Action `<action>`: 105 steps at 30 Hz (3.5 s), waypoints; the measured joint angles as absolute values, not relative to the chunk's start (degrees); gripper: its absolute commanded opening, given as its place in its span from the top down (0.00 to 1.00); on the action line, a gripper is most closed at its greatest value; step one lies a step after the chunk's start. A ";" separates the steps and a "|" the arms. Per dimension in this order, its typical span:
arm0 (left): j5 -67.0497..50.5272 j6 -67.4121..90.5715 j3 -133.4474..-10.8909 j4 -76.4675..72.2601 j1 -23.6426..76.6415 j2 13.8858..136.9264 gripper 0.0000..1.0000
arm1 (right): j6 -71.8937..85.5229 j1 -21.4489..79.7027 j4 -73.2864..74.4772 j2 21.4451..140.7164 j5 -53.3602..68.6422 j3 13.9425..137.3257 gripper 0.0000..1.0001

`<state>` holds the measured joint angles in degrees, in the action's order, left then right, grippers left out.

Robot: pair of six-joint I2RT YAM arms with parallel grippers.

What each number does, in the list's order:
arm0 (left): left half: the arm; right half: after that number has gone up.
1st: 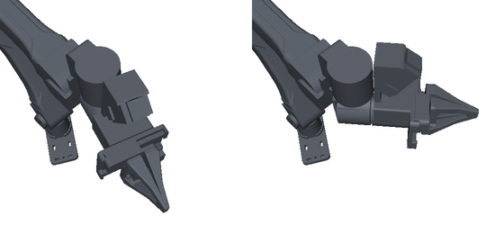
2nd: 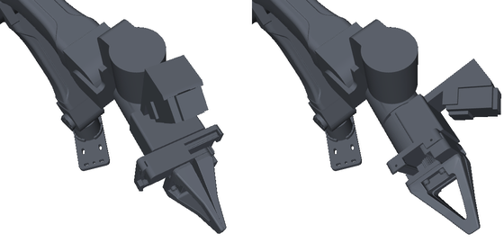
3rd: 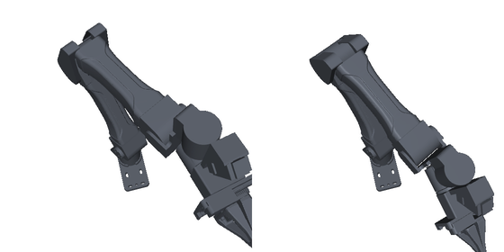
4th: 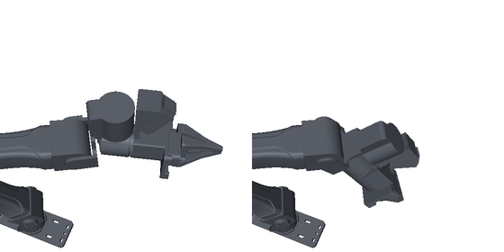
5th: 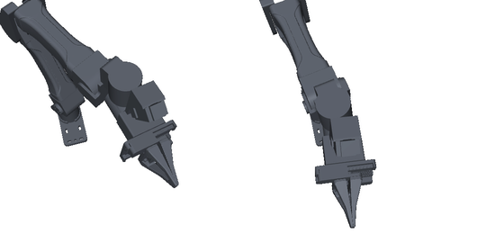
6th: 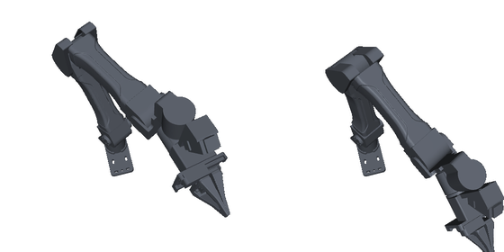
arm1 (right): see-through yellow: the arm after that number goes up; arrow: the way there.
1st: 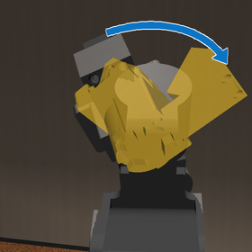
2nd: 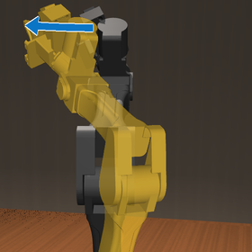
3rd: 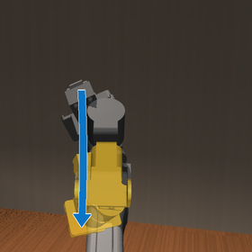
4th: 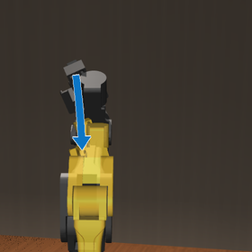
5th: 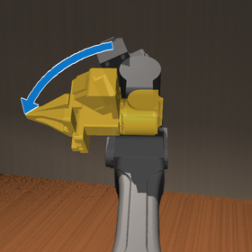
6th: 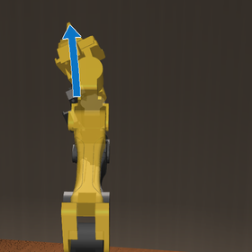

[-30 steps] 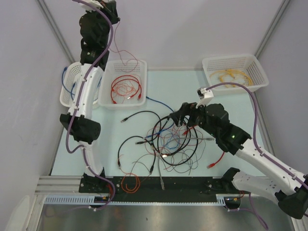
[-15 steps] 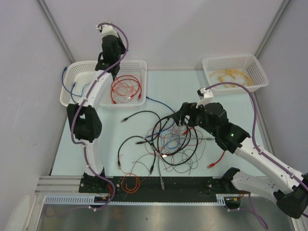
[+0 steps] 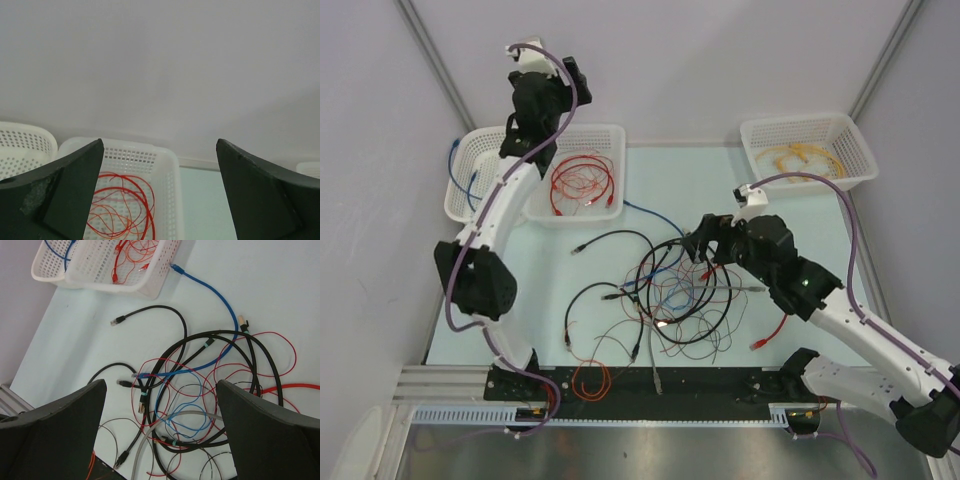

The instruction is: Untangle the cables

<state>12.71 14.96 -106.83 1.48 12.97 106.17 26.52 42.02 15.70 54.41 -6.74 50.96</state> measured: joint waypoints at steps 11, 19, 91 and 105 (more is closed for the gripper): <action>14.22 14.81 -79.29 -3.57 31.35 75.94 0.00 | 27.31 41.87 17.15 50.89 -8.01 50.74 0.03; 14.06 22.04 -51.68 1.04 45.06 66.30 0.00 | 26.37 41.74 19.84 45.12 -12.25 50.68 0.03; 14.57 8.51 -91.57 27.35 49.98 66.85 1.00 | 30.50 41.63 7.57 37.32 -4.49 47.64 0.04; -2.92 11.94 -83.11 24.25 50.06 64.99 1.00 | 32.64 41.60 -12.45 51.40 1.83 51.20 0.05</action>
<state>-2.92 11.94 -83.11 24.25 50.06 64.99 32.64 41.60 -12.45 51.40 1.83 51.20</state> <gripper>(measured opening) 0.006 0.955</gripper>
